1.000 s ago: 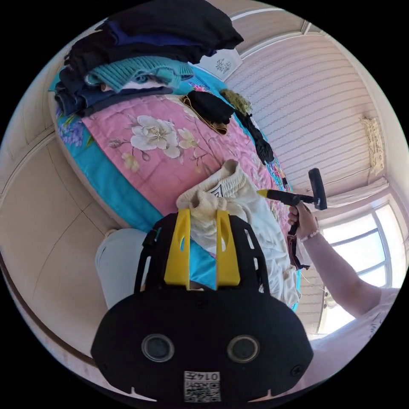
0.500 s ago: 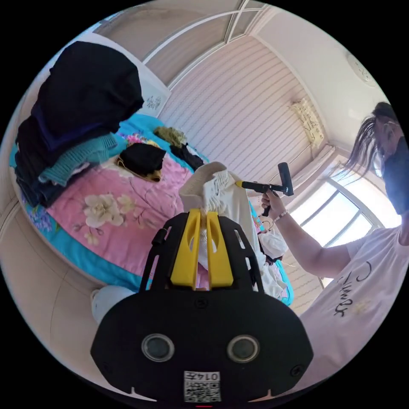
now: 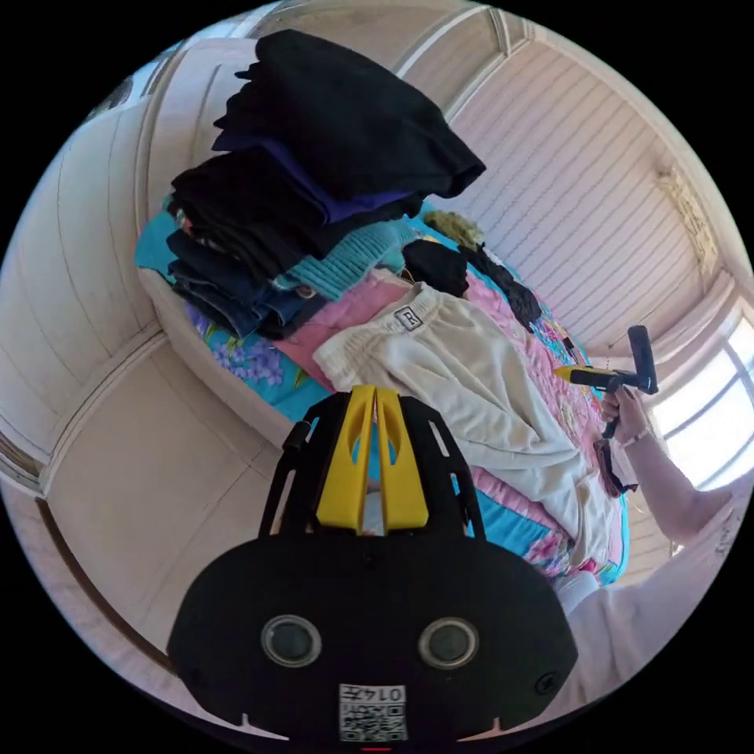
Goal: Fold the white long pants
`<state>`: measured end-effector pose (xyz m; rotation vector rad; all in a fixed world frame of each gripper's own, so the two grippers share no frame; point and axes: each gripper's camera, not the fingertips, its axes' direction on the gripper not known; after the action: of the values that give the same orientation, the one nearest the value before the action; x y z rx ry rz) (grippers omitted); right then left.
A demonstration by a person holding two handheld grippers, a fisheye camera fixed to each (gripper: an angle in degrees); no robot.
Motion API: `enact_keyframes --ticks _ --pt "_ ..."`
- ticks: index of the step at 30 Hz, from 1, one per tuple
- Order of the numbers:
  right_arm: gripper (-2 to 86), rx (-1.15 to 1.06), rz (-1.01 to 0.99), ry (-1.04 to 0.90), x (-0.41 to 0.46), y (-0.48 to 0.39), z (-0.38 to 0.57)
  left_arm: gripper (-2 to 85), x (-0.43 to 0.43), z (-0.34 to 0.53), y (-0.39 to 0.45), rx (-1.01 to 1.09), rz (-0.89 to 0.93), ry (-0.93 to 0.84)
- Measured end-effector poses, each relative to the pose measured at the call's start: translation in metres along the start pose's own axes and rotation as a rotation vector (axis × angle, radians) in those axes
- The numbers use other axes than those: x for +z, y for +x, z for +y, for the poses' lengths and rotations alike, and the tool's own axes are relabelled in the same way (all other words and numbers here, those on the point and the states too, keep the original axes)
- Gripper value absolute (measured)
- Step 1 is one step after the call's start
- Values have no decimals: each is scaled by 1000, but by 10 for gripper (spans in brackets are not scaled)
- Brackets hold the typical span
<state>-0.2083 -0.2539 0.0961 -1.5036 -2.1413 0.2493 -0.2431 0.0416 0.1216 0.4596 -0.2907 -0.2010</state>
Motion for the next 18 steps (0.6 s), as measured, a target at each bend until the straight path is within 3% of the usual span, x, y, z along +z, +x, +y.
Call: enact_keyframes --ticks 2,10,14,18 --pt "65 88 77 25 -15 5 66 -9 -3 0 32 134 21 -16" --pt "84 800 388 47 -93 18 355 -8 31 -30 195 579 194 -57" --pt "92 983 445 128 -112 17 430 9 68 -56 286 729 322 -118" --pt "102 1061 465 292 -125 24 488 45 113 -80 376 896 304 -170"
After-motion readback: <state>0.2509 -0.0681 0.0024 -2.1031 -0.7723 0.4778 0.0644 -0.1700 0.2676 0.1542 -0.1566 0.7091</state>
